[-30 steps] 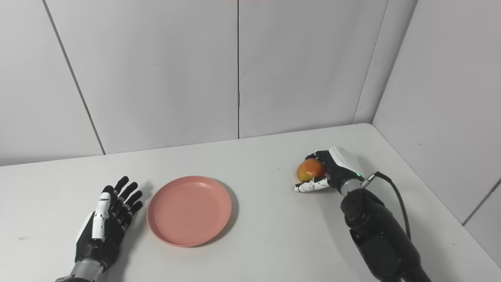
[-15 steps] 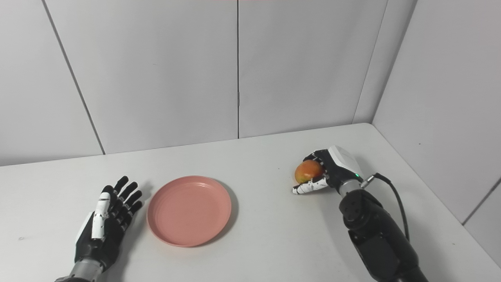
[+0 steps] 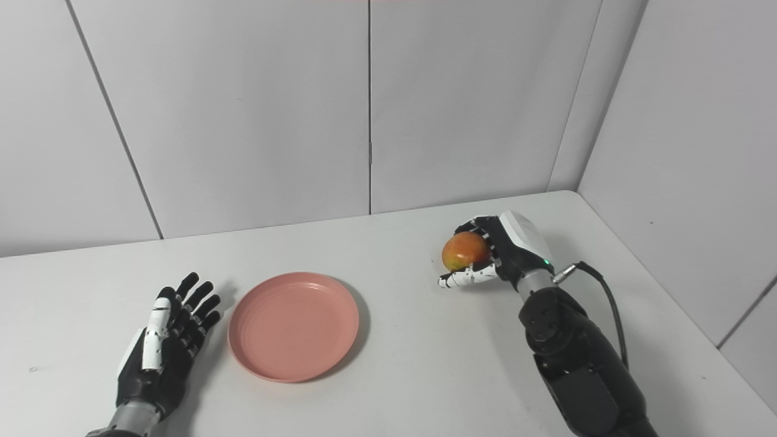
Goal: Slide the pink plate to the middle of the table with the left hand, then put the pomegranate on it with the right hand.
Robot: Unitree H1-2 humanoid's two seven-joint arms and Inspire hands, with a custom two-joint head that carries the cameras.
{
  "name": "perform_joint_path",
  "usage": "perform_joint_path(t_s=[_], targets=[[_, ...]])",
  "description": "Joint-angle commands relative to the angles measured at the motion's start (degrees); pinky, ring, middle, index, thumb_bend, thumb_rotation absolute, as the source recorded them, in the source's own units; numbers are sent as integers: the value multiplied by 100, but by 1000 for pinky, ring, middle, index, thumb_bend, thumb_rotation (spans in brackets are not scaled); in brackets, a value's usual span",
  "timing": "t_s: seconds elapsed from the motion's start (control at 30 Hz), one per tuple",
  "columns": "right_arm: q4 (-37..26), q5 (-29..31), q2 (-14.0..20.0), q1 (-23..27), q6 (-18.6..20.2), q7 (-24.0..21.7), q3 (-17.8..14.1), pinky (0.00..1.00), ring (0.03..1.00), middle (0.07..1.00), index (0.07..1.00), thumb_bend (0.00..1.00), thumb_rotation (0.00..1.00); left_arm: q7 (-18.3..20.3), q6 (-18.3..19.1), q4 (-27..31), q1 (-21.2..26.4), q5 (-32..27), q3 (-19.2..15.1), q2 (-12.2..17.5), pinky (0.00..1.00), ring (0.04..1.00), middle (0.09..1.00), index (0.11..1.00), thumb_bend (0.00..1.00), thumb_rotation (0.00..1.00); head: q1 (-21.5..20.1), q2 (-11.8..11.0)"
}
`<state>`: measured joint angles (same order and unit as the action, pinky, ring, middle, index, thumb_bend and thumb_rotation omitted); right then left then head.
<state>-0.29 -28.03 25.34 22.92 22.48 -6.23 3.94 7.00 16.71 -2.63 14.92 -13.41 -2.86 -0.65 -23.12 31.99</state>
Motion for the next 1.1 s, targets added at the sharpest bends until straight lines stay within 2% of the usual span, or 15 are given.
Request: perform_joint_path(t_s=[0.0,0.33,0.5,0.67,0.77,0.87,1.07], targets=[[-339,-35,70,206,-159,50,-23,482,529,561,587,501,95,-58,84,24,-63,52,40,-12,958,932,939,927,435,1000,33,-1],[-836,-128,-197,366,-10,-107,165,493,537,563,592,509,56,-117,54,45,-76,153,122,-67,948,927,932,922,441,1000,212,-15],[-939,-185,-324,467,-65,-228,323,489,533,557,584,508,44,-216,90,77,-85,249,179,-111,934,916,922,911,443,1000,335,-24],[-917,-228,-537,581,-102,-239,481,485,531,561,586,527,61,-247,69,57,-84,284,222,-150,929,913,921,908,446,1000,540,-41],[-856,-241,-652,653,-274,-230,604,470,518,548,579,521,58,-283,40,49,-89,293,238,-188,929,914,921,910,443,1000,596,-45],[-748,-273,-761,733,-375,-195,722,417,479,524,565,523,102,-319,18,27,-80,312,254,-227,929,911,919,907,438,1000,717,-51],[-591,-361,-1005,844,-423,-172,959,462,512,555,585,519,123,-385,-7,-10,-65,380,301,-286,928,908,918,904,444,1000,965,-79]])
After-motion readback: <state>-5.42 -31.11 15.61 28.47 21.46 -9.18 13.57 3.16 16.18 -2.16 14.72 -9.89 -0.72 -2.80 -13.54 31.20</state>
